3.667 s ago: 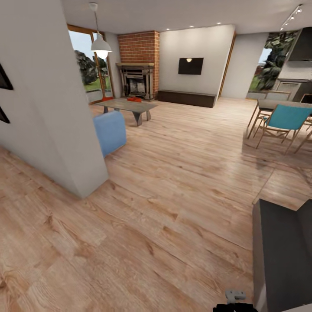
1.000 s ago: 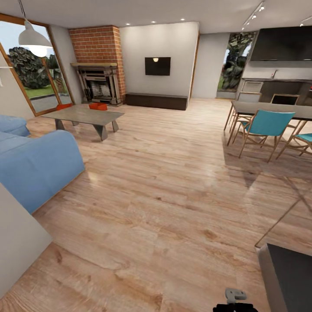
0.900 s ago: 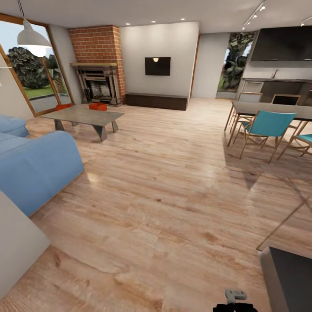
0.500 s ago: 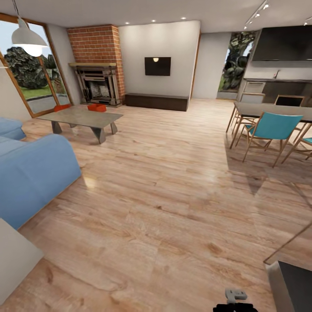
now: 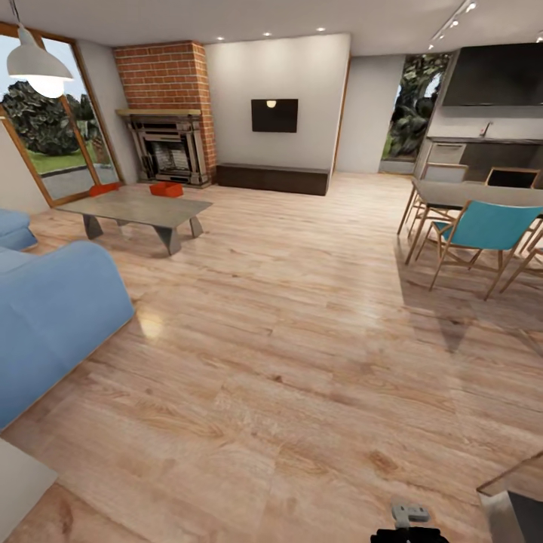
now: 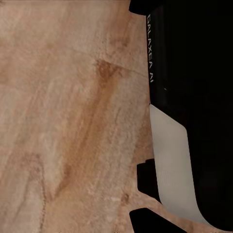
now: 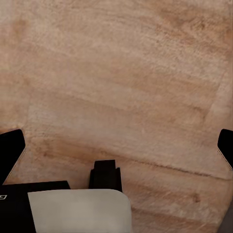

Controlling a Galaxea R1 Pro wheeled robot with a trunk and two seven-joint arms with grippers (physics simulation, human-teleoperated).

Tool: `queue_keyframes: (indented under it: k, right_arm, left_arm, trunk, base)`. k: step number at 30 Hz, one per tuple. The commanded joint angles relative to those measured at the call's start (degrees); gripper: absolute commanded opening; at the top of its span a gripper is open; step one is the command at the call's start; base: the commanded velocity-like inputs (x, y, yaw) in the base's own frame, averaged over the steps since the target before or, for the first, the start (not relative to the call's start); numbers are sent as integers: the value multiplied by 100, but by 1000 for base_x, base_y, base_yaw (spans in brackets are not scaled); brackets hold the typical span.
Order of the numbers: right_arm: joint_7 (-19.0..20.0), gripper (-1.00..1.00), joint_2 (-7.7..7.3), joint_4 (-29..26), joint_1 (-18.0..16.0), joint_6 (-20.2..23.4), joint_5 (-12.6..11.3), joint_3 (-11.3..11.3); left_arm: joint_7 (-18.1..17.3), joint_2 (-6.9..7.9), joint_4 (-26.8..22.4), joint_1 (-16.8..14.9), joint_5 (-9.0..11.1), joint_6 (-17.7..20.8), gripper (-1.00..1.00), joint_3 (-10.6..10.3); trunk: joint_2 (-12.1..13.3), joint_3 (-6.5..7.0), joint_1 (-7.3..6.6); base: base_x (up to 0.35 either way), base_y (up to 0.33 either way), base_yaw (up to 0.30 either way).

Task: Move the two storage containers from the living room to the garage. In the garage, place one container on the floor and stack the other container on top of it (either order is fine).

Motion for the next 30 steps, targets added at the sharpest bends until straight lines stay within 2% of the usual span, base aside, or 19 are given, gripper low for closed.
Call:
queue_keyframes:
  k: [1, 30]
  right_arm:
    - [3, 100, -3, -11, -1, 30, -49, 47]
    - [3, 100, -3, -9, -1, 30, -49, 47]
  left_arm:
    - [2, 1, -4, -1, -3, 4, 100, -11]
    - [2, 2, -4, -1, -3, 3, 100, -11]
  trunk:
    - [-2, -5, 3]
    - [-2, -5, 3]
  base:
    - [333, 0, 0]
    - [333, 0, 0]
